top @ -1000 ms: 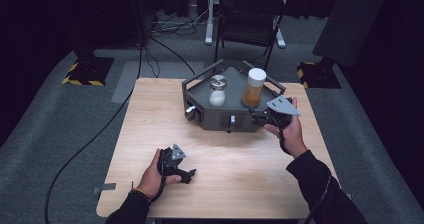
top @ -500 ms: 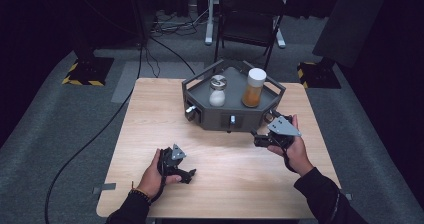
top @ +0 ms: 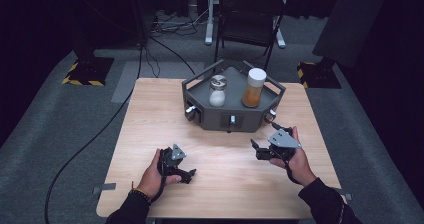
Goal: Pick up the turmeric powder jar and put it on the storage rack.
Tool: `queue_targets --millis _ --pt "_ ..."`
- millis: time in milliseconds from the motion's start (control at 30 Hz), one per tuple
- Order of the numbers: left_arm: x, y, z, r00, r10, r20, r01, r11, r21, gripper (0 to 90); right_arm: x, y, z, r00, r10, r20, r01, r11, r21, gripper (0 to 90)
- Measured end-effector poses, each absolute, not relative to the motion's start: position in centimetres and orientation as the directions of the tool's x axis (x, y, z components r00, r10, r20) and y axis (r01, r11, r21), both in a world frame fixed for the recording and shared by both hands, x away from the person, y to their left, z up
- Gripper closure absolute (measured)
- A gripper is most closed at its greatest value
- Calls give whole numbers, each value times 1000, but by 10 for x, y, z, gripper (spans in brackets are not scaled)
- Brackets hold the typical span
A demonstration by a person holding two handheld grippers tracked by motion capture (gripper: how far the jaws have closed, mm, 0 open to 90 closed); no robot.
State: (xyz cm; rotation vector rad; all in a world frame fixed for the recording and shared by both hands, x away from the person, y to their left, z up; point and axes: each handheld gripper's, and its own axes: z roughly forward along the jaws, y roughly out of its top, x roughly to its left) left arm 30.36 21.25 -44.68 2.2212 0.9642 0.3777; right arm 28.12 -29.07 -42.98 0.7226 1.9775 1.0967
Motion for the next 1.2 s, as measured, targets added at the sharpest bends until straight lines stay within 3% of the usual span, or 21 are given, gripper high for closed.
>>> queue_targets --millis 1200 --pt "304 212 -447 682 731 -4 534 -495 685 1 263 -318 -454 -660 693 -290 265 576 774 44"
